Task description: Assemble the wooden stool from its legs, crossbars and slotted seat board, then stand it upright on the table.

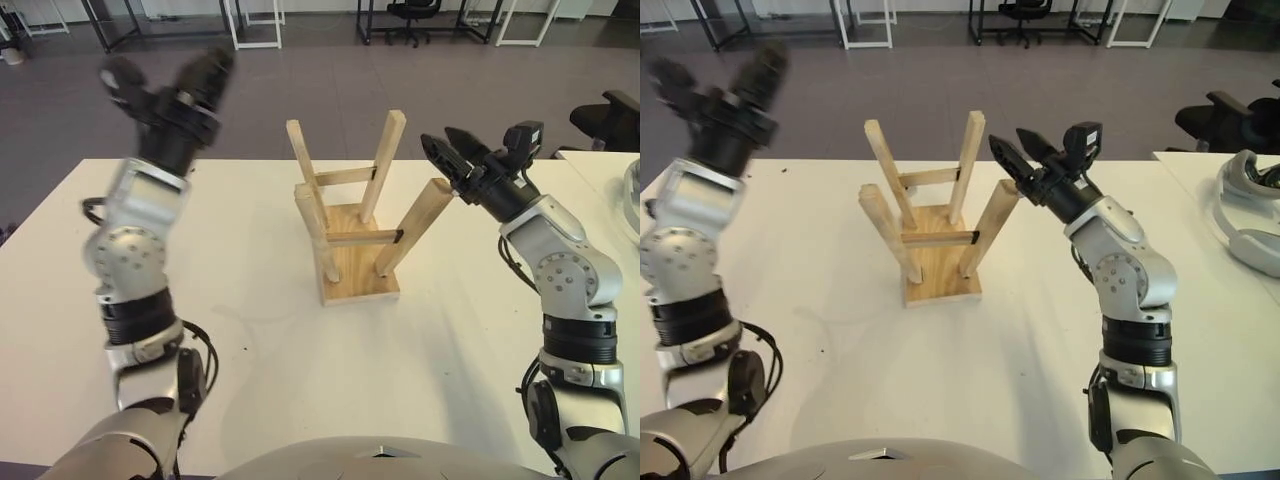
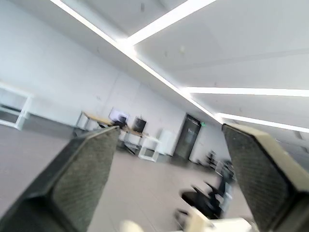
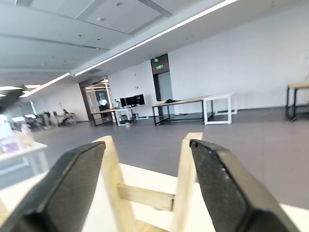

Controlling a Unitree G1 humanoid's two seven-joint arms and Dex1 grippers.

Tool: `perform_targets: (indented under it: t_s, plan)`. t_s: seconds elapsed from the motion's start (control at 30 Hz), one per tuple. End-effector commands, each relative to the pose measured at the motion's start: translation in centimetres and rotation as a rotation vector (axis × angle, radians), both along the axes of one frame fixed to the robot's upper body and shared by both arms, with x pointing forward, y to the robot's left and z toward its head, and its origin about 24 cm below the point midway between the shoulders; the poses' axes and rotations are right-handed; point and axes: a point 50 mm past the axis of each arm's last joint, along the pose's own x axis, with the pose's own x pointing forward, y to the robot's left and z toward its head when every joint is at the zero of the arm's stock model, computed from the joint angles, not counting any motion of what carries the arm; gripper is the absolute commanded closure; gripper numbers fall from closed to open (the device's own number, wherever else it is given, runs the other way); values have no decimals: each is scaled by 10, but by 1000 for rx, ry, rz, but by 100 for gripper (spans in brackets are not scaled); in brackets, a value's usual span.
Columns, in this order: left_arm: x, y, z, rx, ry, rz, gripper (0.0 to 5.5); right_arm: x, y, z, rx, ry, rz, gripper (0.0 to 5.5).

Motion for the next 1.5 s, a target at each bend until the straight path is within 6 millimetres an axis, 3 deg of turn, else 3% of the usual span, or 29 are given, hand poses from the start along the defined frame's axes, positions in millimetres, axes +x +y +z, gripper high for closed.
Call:
perform_targets:
  t_s: [0.03, 0.07, 0.13, 0.23, 0.3, 0.37, 0.43, 0.5, 0.57, 0.63, 0.7, 0.73, 0.83, 0.93, 1.03, 1.07, 1.13, 1.2, 1.3, 1.4, 1.5]
  plan:
    - [-5, 42, -45, 323, 163, 169, 158, -4, 15, -54, -118, 146, 61, 222]
    - [-6, 43, -64, 422, 223, 160, 158, -3, 12, -48, -31, 125, 51, 222]
    - [-13, 33, -93, 531, 292, 95, 158, -1, 0, -15, 167, 29, 31, 222]
    - [-20, 10, -112, 564, 312, 12, 158, 0, -18, 28, 341, -85, 44, 222]
    - [-25, -3, -121, 603, 321, -35, 158, 9, -29, 36, 334, -77, 20, 222]
    - [-32, -12, -130, 678, 332, -90, 158, 27, -30, 11, 97, 2, -52, 222]
    - [-39, -14, -140, 794, 351, -160, 158, 39, -22, -49, -152, 182, -48, 222]
    - [-46, -4, -147, 912, 388, -221, 158, 36, -9, -91, -307, 258, 16, 222]
    - [-66, 10, -160, 1042, 480, -357, 158, 15, 29, -92, -242, 189, 252, 222]
    - [-93, 18, -178, 1162, 581, -521, 158, -25, 77, -77, -115, 125, 551, 222]
    - [-109, 17, -192, 1226, 636, -610, 158, -51, 104, -71, -109, 77, 642, 222]
    - [-113, 16, -198, 1250, 655, -631, 158, -52, 103, -63, -107, 47, 599, 222]
    - [-123, 21, -210, 1338, 707, -663, 158, -51, 54, -43, -154, 29, 449, 222]
    - [-122, 24, -218, 1393, 722, -626, 158, -71, -5, -98, -471, 278, 451, 222]
    - [-118, 20, -223, 1420, 706, -629, 158, -89, -31, -132, -551, 484, 588, 222]
    - [-115, 18, -224, 1425, 697, -630, 158, -86, -34, -137, -555, 498, 595, 222]
    - [-113, 7, -224, 1413, 659, -658, 158, -48, -42, -150, -621, 462, 381, 222]
    - [-113, -2, -226, 1405, 635, -698, 158, 1, -47, -159, -724, 433, 79, 222]
    - [-109, -7, -228, 1433, 627, -729, 158, 42, -17, -160, -710, 392, -76, 222]
    - [-98, -5, -236, 1501, 637, -711, 158, 44, 17, -177, -756, 389, 3, 222]
    - [-69, -17, -249, 1543, 597, -629, 158, 26, 17, -195, -774, 415, 187, 222]
